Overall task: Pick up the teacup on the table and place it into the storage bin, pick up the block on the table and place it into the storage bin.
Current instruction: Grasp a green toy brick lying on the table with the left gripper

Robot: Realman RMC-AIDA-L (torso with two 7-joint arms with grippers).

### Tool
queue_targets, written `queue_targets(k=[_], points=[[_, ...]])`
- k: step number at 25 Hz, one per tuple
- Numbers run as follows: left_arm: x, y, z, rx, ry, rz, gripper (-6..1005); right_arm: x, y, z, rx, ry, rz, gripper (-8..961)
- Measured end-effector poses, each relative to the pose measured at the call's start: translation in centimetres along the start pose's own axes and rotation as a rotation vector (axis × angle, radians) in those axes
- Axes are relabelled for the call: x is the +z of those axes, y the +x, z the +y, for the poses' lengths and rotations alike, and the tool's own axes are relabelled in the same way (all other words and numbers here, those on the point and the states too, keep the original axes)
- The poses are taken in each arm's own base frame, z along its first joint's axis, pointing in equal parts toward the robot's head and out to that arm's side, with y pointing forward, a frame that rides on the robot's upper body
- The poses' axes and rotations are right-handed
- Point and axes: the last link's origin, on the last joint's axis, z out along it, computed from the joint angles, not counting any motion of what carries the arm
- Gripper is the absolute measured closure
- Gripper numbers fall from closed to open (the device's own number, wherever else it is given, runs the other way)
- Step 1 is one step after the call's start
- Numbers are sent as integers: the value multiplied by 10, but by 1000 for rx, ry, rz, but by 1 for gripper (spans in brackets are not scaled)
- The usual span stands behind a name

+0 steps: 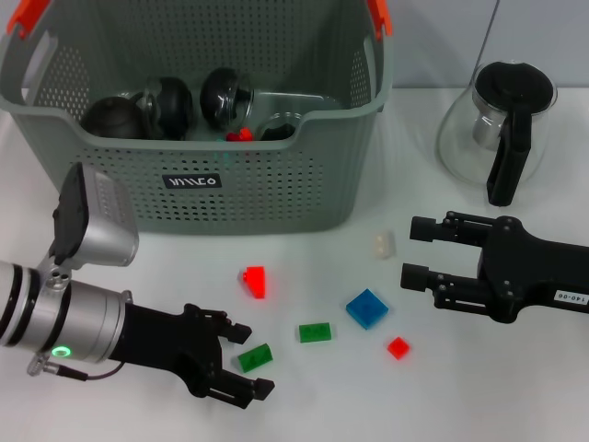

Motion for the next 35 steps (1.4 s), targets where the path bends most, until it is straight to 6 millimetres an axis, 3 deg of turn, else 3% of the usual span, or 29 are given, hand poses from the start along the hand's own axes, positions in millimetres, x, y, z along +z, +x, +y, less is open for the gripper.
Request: queue_targets(k=[16, 22, 35], points=[[8, -3, -5, 25, 41, -26, 151, 0, -1, 0, -2, -2, 1, 237], [7, -5, -6, 37, 49, -43, 342, 0, -1, 0, -2, -2, 0, 238], [8, -2, -6, 51, 47, -49, 598, 0, -1, 0, -4, -2, 1, 238]])
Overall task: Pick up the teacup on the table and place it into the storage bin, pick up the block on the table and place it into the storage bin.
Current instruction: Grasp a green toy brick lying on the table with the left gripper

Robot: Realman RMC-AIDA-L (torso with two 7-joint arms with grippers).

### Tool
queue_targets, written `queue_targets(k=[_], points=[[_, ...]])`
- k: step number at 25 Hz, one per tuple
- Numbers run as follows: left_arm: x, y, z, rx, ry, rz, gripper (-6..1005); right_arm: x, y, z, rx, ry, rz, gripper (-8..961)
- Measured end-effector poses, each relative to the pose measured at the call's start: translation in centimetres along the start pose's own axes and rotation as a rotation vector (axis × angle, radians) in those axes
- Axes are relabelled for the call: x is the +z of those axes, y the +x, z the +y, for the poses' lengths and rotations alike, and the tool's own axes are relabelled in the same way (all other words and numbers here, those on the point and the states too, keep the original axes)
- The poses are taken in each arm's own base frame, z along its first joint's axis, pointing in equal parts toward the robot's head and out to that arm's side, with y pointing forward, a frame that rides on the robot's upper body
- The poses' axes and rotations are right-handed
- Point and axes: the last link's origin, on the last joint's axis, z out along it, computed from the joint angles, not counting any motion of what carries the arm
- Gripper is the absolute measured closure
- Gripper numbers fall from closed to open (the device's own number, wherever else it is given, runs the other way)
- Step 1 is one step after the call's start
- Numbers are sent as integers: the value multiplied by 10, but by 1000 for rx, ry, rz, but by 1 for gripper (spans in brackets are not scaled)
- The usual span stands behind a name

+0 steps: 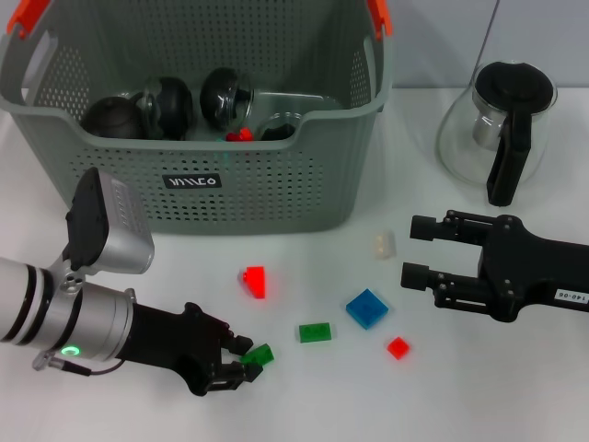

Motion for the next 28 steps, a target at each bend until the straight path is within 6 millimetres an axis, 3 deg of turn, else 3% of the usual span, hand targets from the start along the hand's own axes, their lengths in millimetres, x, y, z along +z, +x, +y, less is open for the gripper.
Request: queue_targets(k=[3, 28], points=[[0, 0, -1, -3, 5, -1, 654, 0, 0, 0, 0, 0, 0, 238], [8, 1, -6, -45, 41, -46, 739, -1, 1, 0, 4, 2, 2, 237]])
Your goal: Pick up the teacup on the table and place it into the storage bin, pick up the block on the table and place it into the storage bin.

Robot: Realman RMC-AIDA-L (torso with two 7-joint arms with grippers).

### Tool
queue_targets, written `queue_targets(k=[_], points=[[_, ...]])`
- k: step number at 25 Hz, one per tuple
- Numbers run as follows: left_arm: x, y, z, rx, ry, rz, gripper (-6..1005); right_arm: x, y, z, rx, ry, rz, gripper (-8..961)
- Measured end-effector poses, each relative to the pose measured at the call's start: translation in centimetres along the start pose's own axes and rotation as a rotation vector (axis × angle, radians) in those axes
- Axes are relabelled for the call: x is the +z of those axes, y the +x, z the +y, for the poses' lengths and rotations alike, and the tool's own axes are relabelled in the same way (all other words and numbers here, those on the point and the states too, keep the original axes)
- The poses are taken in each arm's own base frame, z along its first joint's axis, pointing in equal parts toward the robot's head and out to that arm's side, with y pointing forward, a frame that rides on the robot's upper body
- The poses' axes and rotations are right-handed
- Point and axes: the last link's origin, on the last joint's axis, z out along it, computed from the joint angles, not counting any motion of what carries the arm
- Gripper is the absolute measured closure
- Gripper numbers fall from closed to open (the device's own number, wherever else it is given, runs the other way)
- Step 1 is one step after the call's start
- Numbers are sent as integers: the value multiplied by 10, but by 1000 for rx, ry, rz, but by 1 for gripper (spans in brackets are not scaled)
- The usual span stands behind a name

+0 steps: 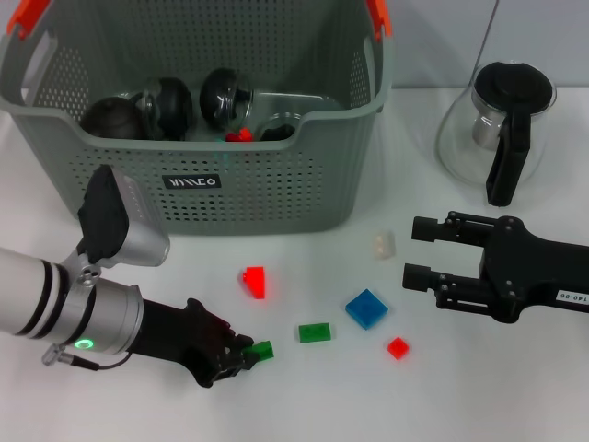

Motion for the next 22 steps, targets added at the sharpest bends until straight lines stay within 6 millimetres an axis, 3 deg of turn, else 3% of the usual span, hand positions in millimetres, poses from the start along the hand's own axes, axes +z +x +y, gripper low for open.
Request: queue_targets(k=[5, 9, 17, 22], points=[[-2, 1, -1, -10, 1, 2, 760, 0, 0, 0, 1, 1, 0, 237], [-22, 6, 0, -35, -42, 90, 840, -1, 1, 0, 3, 3, 0, 237], [-100, 22, 2, -83, -250, 489, 829, -1, 0, 0, 0, 1, 0, 237], [-153, 52, -8, -144, -271, 819, 822, 0, -1, 0, -1, -1, 0, 238]])
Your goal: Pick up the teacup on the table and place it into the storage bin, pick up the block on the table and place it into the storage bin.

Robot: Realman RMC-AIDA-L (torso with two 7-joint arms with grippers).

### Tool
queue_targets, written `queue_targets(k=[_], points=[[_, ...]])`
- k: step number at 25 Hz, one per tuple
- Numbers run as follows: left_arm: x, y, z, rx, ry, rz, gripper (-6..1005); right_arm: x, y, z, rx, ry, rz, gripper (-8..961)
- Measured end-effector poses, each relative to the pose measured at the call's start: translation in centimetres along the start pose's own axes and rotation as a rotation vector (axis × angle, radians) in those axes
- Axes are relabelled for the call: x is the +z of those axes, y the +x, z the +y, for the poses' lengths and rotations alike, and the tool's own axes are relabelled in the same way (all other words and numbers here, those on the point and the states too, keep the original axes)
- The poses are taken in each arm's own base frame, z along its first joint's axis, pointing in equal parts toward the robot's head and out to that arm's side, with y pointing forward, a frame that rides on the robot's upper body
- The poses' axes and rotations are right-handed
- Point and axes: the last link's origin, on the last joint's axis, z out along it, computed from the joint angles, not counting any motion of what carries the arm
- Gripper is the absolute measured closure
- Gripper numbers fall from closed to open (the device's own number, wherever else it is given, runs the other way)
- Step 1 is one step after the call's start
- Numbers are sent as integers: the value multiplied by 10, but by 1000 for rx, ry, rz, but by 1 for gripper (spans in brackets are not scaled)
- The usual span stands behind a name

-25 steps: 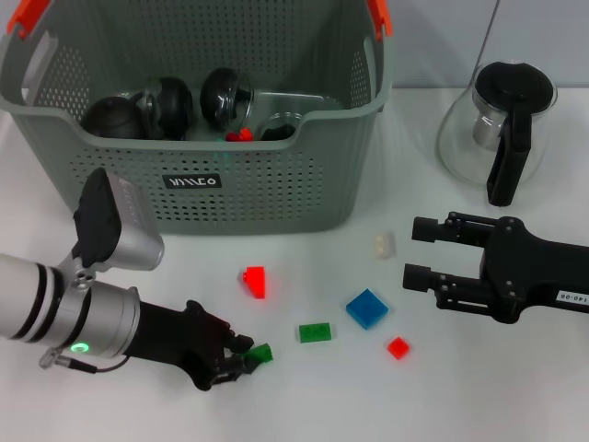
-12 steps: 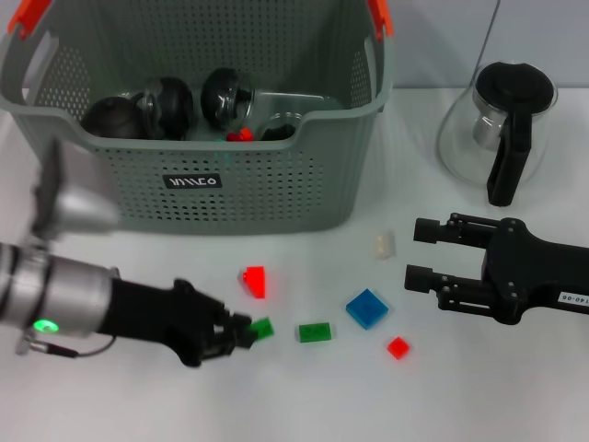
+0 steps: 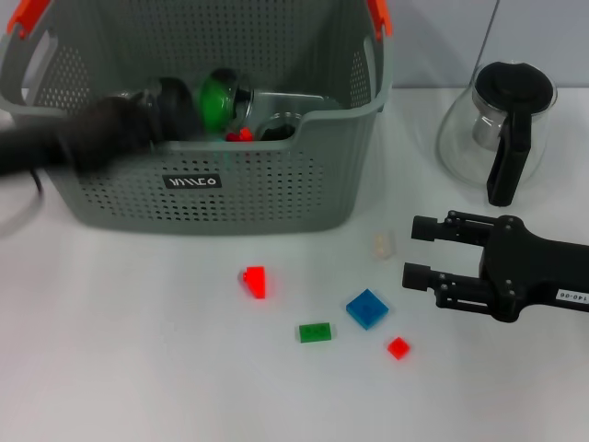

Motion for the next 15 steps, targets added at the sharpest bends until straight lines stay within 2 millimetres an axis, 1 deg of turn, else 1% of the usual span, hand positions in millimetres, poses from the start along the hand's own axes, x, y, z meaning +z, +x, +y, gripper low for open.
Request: queue_targets(k=[2, 4, 6, 9, 10, 11, 13, 15], points=[[-1, 29, -8, -22, 55, 72, 820, 0, 0, 0, 0, -1, 1, 238], [1, 55, -19, -47, 135, 90, 817, 0, 1, 0, 2, 1, 0, 238], [5, 82, -37, -61, 259, 36, 814, -1, 2, 1, 4, 4, -1, 238], [16, 104, -57, -53, 408, -94, 810, -1, 2, 1, 5, 5, -2, 238], [16, 104, -57, -53, 408, -94, 809, -1, 2, 1, 4, 6, -3, 238], [25, 113, -74, -35, 552, -224, 807, -1, 2, 1, 3, 6, -5, 238], [30, 111, -85, -22, 642, -300, 805, 0, 1, 1, 0, 5, -8, 238], [39, 102, -99, 11, 758, -399, 802, 1, 1, 1, -1, 4, -10, 238]])
